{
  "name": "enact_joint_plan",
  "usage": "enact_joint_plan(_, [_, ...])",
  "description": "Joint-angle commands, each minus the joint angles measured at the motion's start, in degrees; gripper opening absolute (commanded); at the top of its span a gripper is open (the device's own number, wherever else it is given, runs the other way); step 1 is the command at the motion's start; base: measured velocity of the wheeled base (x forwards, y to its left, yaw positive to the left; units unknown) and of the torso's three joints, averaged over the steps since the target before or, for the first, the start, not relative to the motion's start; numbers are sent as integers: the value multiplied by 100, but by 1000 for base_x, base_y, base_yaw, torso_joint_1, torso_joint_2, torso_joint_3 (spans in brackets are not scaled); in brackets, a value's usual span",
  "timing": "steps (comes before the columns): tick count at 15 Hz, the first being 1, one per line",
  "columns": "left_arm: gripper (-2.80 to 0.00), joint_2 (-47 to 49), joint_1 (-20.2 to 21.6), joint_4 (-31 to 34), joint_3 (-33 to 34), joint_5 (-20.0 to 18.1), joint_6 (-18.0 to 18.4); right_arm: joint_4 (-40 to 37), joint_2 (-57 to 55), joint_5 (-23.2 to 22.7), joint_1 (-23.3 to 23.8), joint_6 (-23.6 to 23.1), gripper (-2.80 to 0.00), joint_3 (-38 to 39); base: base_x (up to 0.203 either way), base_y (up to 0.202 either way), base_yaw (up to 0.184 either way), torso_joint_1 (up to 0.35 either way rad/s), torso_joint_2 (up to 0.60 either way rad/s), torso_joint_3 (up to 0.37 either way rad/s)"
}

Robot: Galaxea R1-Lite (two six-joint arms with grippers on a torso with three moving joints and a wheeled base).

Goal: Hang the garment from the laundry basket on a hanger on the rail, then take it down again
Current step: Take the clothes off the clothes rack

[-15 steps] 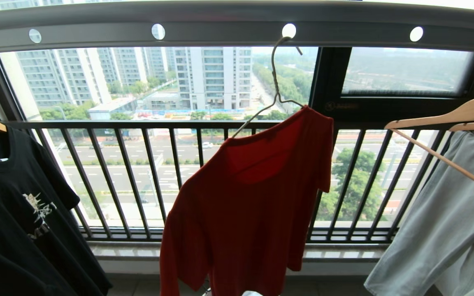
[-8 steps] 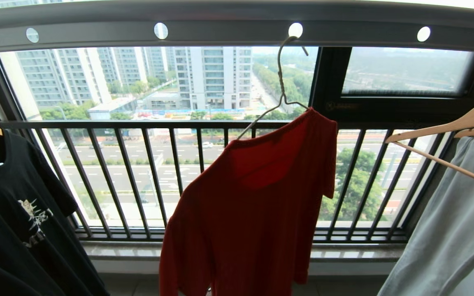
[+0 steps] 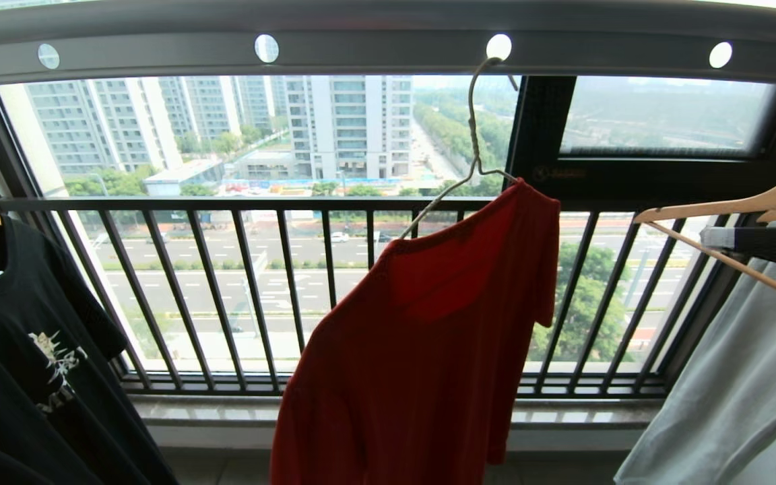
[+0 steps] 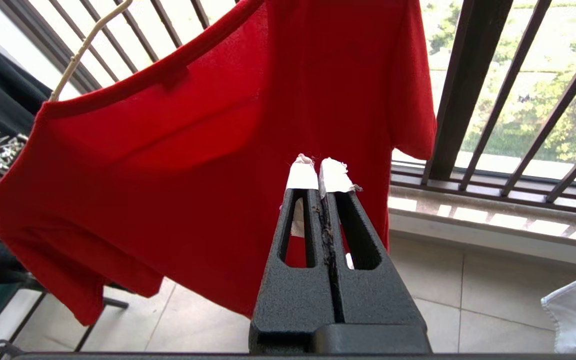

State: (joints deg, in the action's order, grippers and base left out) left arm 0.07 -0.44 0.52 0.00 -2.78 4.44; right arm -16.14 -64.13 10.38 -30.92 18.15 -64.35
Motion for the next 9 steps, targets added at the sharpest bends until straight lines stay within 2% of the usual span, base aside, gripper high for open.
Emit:
enact_joint_plan(1, [-280, 1, 0, 0, 9, -3, 5, -18, -690, 720, -773, 338, -280, -427, 0, 0, 0, 0, 0, 0])
enact_joint_plan(3, [-280, 1, 0, 0, 6, -3, 5, -5, -906, 1015, -1290, 472, -280, -608, 0, 0, 0, 0, 0, 0])
enact_joint_plan(6, [-280, 1, 0, 0, 0, -1, 5, 7, -1261, 1419, -1820, 496, -280, -888, 0, 0, 0, 0, 0, 0])
enact_joint_plan(7, [-280, 1, 0, 0, 0, -3, 5, 8, -1315, 1505, -2064, 406, -128, -911, 0, 0, 0, 0, 0, 0])
enact_joint_plan(8, [-280, 1, 0, 0, 7, -3, 5, 39, -1440, 1616, -2233, 151, 0, -966, 0, 0, 0, 0, 0, 0])
enact_joint_plan(9, [-280, 1, 0, 0, 9, -3, 5, 121, -1609, 1662, -2268, 2, 0, -1075, 0, 0, 0, 0, 0, 0])
